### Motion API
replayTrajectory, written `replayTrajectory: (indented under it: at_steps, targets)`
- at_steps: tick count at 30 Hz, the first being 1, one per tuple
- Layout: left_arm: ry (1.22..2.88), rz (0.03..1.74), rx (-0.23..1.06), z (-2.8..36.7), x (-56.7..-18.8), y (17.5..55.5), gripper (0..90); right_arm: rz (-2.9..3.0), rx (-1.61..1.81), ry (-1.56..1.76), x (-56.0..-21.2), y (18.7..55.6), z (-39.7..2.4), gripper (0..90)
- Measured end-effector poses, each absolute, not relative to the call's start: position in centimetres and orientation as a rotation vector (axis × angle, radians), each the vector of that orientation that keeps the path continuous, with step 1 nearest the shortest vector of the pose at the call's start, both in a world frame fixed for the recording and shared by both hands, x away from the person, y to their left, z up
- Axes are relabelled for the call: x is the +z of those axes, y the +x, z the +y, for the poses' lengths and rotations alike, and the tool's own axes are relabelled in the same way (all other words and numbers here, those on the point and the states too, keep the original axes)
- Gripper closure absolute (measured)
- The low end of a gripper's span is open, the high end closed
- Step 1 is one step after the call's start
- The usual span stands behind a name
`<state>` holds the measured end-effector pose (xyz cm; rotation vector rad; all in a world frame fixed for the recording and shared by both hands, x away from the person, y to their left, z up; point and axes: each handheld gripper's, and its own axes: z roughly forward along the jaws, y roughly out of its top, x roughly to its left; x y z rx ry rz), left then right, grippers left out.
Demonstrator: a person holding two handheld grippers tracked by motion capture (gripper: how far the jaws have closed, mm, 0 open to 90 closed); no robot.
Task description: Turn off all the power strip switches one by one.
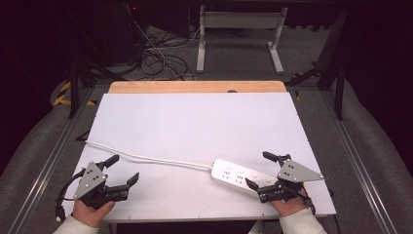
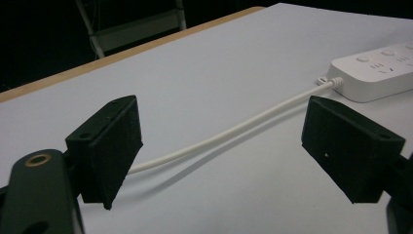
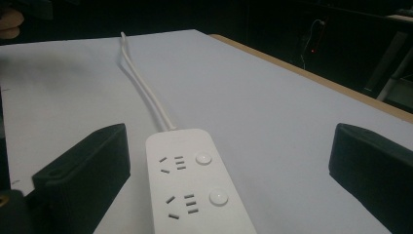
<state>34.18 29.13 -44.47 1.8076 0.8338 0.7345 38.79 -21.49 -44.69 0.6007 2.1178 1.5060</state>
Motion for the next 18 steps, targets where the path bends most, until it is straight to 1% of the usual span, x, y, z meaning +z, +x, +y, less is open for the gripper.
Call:
replayTrajectory:
  at_steps: [18]
  targets:
    - [1.804,0.84,0.739,29.05,-44.54,34.03,15.2,2.115,1.508,0.601,-44.49,38.64,-21.46,2.9]
